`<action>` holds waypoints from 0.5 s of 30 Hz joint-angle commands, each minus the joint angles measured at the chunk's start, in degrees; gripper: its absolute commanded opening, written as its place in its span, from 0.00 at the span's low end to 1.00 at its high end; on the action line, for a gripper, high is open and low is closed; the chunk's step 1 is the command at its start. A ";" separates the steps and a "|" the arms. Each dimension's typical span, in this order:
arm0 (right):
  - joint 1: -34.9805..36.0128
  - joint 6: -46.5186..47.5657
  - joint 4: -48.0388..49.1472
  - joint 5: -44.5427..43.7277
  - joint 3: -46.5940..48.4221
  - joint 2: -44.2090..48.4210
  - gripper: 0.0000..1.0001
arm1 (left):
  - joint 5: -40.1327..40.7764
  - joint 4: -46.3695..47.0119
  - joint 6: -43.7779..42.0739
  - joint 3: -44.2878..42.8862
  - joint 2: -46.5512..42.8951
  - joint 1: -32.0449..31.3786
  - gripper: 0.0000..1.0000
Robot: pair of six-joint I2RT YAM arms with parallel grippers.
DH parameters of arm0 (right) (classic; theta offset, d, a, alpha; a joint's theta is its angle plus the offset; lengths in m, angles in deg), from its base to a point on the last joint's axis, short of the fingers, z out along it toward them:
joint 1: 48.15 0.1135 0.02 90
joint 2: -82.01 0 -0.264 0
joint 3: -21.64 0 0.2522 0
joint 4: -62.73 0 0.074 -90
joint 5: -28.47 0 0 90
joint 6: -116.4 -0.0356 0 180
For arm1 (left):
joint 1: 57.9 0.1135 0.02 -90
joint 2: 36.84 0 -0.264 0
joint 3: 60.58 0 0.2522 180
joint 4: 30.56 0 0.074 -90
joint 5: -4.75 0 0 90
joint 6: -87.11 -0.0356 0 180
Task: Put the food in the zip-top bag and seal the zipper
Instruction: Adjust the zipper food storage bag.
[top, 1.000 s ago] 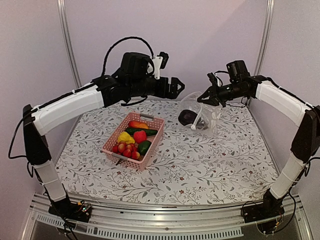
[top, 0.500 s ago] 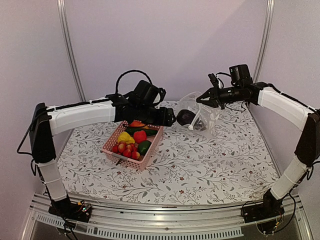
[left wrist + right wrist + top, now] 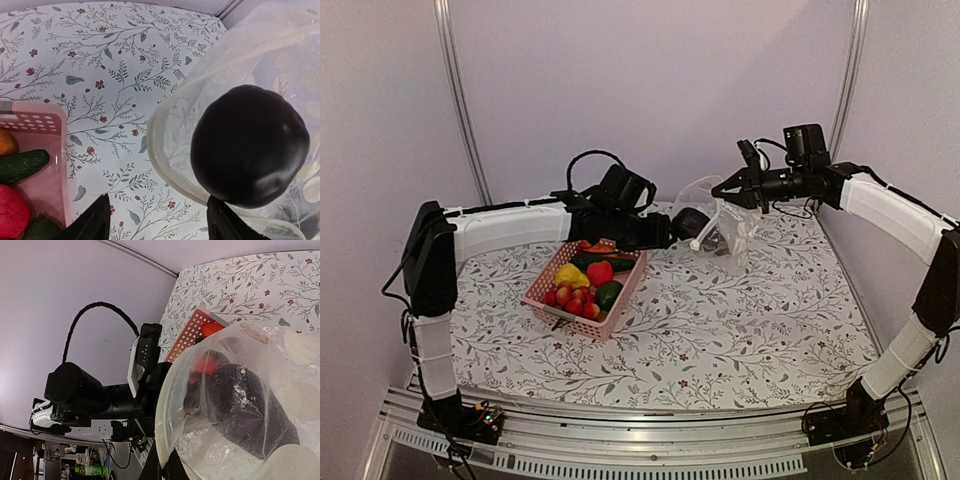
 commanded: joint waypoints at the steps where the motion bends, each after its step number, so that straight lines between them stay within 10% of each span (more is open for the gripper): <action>1: 0.19 -1.16 1.48 1.49 1.83 2.57 0.00 | -7.00 9.62 4.11 1.97 1.56 2.97 0.63; 15: -0.16 -2.93 3.60 1.92 2.43 3.10 0.00 | -19.89 25.09 7.09 2.72 4.25 4.92 0.45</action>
